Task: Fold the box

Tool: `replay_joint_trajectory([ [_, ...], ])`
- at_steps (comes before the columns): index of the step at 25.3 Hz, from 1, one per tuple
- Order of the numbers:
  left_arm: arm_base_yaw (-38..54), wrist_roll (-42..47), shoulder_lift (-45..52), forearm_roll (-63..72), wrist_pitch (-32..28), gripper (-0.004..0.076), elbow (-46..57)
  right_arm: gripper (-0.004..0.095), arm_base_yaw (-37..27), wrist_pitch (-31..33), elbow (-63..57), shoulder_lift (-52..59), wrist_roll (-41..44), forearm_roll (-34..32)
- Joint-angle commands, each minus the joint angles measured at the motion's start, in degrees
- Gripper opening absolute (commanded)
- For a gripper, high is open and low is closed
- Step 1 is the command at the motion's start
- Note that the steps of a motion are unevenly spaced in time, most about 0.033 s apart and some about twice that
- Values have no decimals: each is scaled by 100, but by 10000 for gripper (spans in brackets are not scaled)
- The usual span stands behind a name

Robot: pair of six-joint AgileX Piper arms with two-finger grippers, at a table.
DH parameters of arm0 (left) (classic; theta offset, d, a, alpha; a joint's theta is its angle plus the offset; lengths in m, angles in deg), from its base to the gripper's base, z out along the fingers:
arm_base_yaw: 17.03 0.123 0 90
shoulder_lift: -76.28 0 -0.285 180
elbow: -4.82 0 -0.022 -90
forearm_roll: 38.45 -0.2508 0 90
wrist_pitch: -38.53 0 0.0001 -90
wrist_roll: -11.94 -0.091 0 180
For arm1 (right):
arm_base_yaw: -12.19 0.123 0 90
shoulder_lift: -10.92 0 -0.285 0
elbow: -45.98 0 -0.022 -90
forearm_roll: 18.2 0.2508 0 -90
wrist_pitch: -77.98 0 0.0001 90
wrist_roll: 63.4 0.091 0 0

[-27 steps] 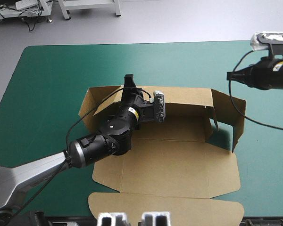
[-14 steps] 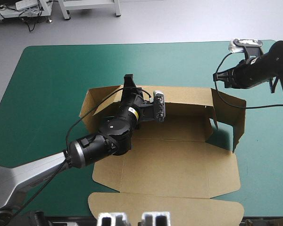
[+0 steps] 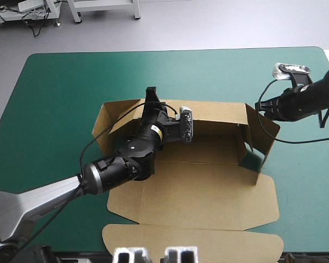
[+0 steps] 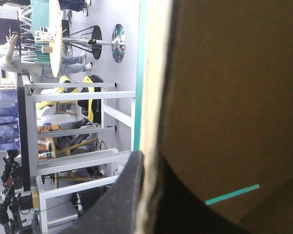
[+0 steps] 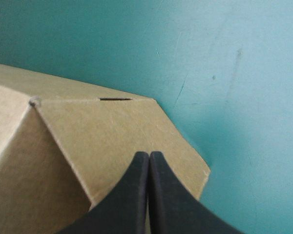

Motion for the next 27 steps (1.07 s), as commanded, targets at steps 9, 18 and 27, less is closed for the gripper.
replay_joint_trajectory([
  [9, -35, 442, -325, -410, 406, -10, -156, -20, -166, -1540, -1871, 992, -1180, 832],
  [18, -35, 509, -325, -388, 406, -10, -156, -20, -166, -2145, -2850, 1434, -2810, 1979],
  [27, -21, 842, -325, -638, 157, -10, -156, 369, -84, -1717, -2850, 1693, -3418, 720],
])
